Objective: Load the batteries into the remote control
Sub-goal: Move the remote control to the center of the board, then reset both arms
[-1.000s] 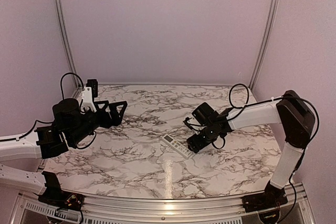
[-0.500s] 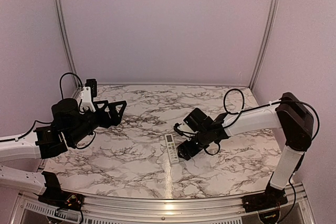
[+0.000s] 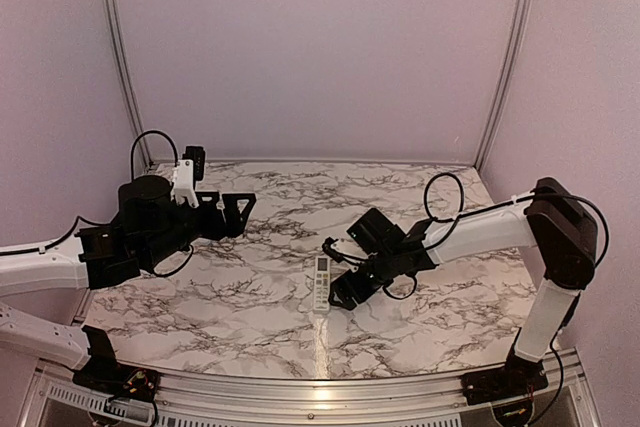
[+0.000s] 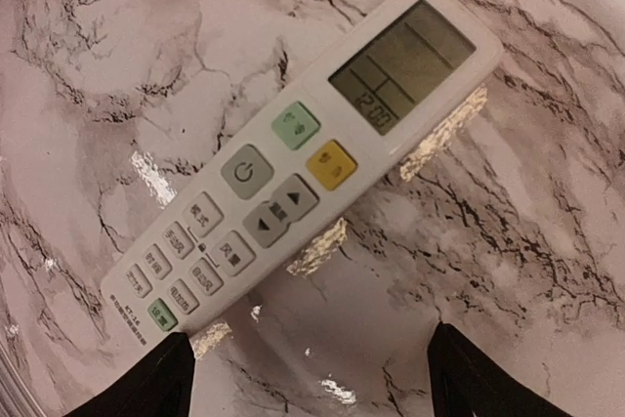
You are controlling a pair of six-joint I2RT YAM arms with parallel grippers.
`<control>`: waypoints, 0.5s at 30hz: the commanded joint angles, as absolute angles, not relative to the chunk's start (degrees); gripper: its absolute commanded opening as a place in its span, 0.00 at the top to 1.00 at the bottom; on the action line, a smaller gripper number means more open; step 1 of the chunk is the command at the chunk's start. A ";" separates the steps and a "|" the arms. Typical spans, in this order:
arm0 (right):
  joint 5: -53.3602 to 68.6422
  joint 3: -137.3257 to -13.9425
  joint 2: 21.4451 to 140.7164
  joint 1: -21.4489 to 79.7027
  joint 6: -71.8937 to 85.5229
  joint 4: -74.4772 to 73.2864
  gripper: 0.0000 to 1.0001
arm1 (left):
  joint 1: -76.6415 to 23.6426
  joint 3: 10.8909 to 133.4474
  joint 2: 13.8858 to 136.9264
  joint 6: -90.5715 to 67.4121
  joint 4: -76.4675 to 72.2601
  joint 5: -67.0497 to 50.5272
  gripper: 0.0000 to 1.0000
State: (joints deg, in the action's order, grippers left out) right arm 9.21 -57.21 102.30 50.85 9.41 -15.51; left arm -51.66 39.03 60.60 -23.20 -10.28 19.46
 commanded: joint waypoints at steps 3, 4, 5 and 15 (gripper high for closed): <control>10.96 -55.27 95.29 51.14 9.78 -13.67 0.18 | -51.04 44.36 65.59 -23.78 -3.96 15.75 0.01; 10.98 -54.94 93.57 50.77 9.86 -13.06 0.18 | -50.89 45.16 66.48 -23.76 -3.28 15.35 0.01; 11.26 -54.56 91.74 50.14 10.00 -12.39 0.18 | -50.62 46.09 67.58 -23.74 -2.18 15.11 0.01; 17.18 -46.07 77.92 35.51 14.82 3.11 0.13 | -48.26 53.83 82.74 -25.07 4.51 7.10 0.01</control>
State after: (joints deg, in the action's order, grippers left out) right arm 15.16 -49.69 79.90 39.53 12.27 -4.78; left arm -48.60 54.22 78.78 -23.66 1.72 12.36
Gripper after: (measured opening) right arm 0.844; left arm 0.989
